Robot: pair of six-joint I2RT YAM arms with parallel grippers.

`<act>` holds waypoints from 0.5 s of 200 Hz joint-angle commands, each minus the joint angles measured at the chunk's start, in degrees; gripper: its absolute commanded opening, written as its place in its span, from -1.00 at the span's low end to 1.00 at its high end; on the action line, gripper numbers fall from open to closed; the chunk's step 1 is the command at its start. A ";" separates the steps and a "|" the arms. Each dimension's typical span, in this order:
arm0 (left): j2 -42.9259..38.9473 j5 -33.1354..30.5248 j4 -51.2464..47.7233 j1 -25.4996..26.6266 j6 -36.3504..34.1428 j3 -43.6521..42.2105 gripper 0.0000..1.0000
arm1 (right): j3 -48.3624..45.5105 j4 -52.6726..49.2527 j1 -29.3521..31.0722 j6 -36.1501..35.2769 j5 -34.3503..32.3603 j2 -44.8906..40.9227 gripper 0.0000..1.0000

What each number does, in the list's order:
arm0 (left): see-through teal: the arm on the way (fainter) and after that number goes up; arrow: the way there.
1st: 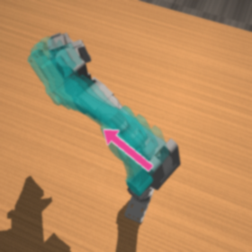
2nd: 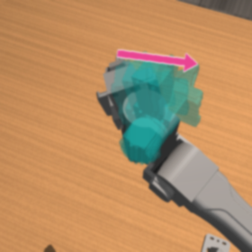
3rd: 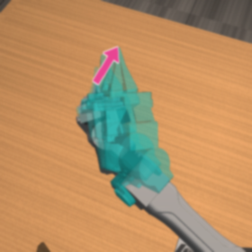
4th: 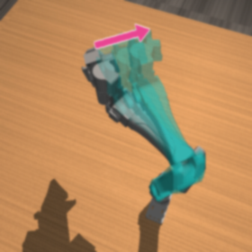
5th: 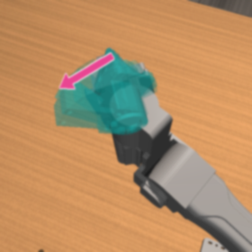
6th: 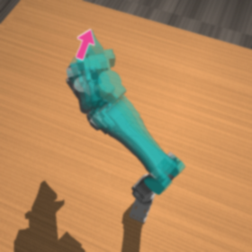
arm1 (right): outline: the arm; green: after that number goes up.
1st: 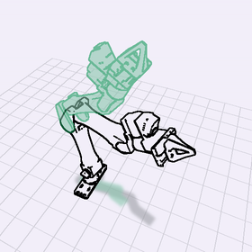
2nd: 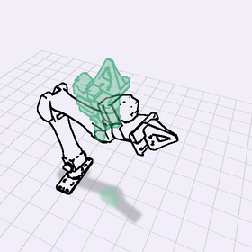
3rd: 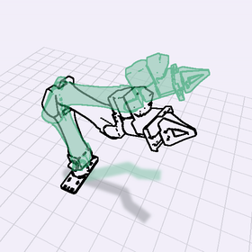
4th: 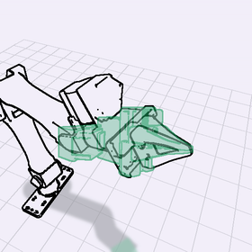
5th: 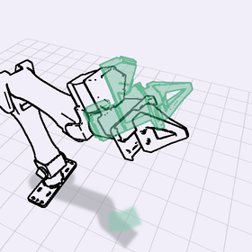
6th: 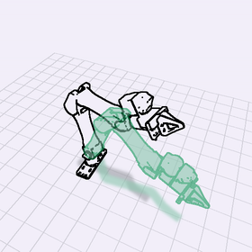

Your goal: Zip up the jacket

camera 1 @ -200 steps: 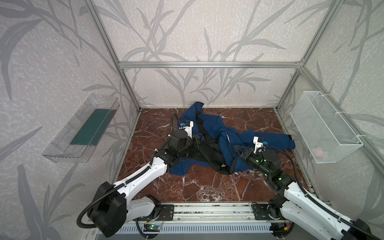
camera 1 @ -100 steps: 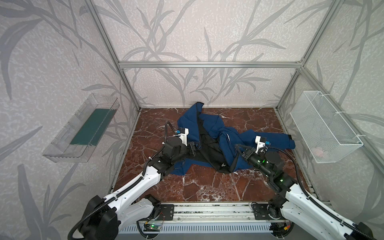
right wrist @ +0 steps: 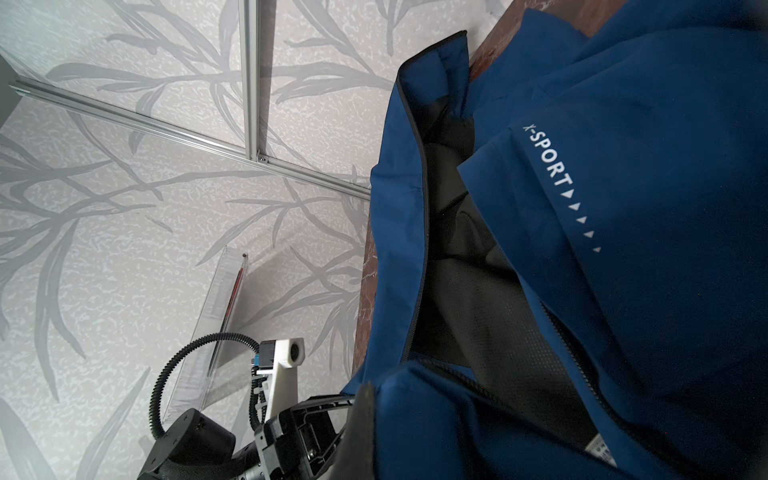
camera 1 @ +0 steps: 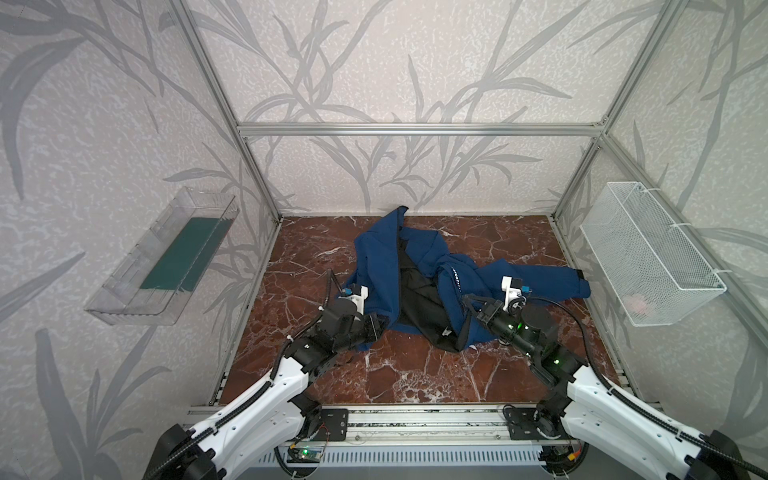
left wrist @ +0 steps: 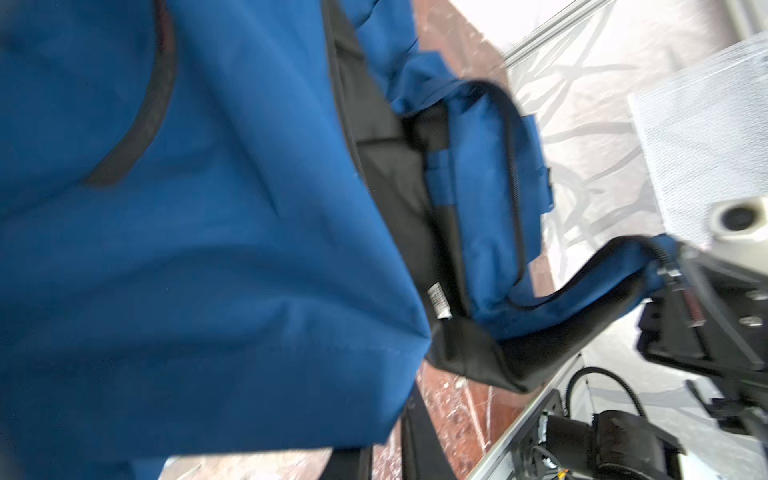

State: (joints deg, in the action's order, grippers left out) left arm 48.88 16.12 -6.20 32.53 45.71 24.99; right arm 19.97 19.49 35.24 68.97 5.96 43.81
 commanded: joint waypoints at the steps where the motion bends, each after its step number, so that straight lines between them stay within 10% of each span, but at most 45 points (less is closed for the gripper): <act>1: -0.01 -0.64 1.15 0.15 0.96 -1.34 -0.71 | 0.52 2.79 0.31 -0.22 -0.96 -0.61 -1.00; 100: 6.57 4.77 11.02 0.18 1.53 0.53 -0.44 | -0.01 2.64 0.26 0.15 -3.04 -2.32 -1.00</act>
State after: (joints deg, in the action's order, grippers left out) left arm 54.81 19.29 1.37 32.58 46.78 23.77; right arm 19.97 19.55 35.27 69.01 4.14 42.48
